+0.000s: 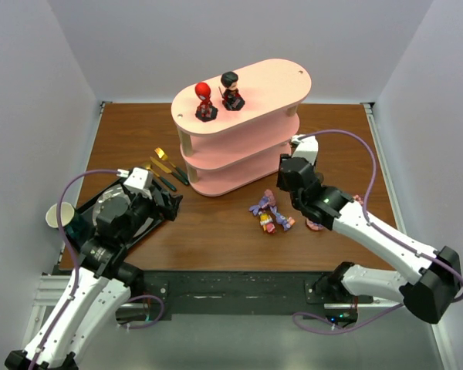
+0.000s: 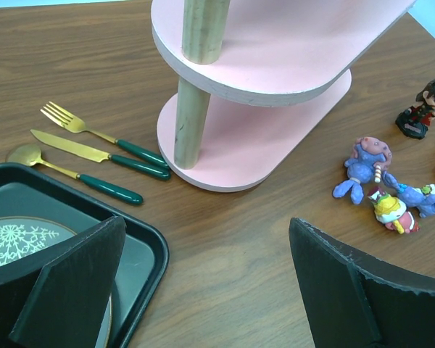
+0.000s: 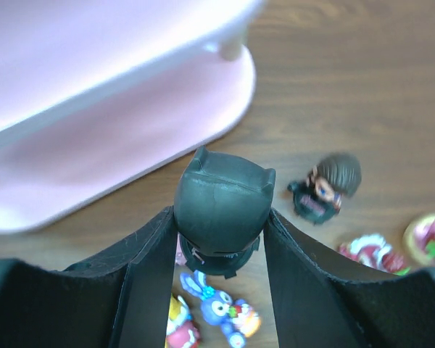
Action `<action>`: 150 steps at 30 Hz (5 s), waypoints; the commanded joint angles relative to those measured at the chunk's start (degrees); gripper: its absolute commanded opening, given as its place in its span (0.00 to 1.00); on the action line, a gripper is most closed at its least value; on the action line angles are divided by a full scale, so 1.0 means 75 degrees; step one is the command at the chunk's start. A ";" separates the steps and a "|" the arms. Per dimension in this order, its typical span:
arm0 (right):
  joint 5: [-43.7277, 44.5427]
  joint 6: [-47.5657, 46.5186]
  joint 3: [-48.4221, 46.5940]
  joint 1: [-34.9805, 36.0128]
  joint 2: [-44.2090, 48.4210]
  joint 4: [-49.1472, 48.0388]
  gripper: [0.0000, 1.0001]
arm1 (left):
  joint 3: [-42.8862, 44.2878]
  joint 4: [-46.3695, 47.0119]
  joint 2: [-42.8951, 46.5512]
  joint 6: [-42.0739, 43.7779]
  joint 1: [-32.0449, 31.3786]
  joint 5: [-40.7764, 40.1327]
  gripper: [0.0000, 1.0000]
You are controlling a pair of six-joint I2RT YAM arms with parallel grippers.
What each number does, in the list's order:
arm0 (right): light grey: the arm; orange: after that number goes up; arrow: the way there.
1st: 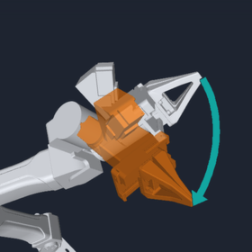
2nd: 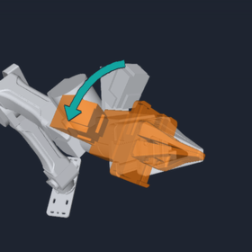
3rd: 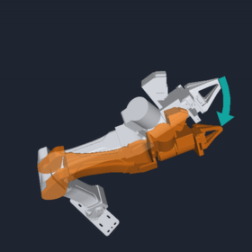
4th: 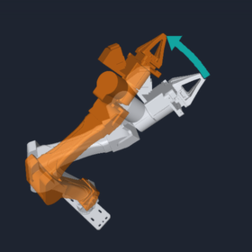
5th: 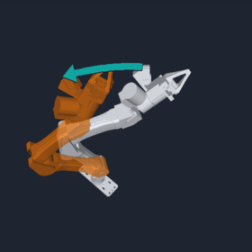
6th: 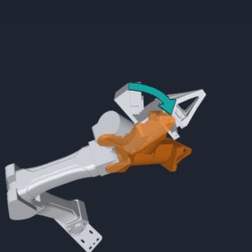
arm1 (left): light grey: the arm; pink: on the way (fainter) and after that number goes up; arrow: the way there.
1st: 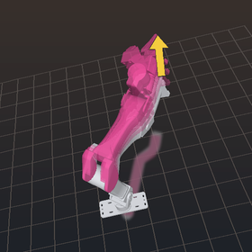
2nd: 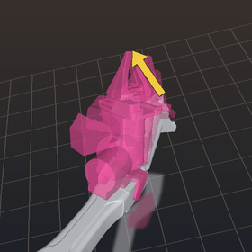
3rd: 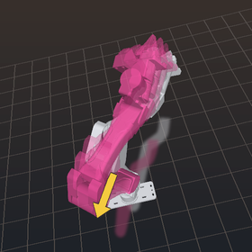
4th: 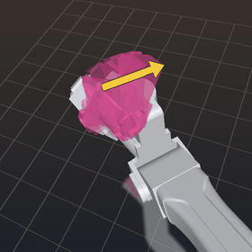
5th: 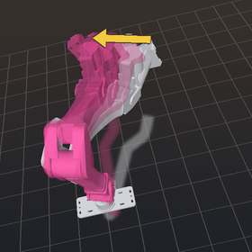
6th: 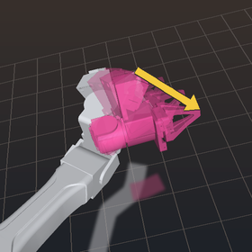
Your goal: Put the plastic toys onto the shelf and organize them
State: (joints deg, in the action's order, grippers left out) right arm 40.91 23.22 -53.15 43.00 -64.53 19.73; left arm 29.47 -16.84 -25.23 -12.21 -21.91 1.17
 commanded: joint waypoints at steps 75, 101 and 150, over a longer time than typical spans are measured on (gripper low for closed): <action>-0.5642 -0.4128 -1.0762 -0.1832 -0.5118 0.2796 0.87 | 0.0113 0.0429 -0.0409 0.0210 -0.0043 0.0289 1.00; -0.1214 -0.1235 -0.2807 -0.1820 0.0457 0.1167 0.99 | 0.0137 0.0441 -0.0503 0.0210 -0.0032 0.0301 1.00; 0.1249 0.2318 0.2129 -0.2593 -0.2458 -0.3743 0.59 | 0.0125 0.0394 -0.0409 0.0210 -0.0032 0.0313 1.00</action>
State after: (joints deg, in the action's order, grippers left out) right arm 48.49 39.68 -35.14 23.83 -81.73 -5.26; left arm 29.47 -16.73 -28.27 -11.38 -21.91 2.83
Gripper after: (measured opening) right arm 0.606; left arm 0.997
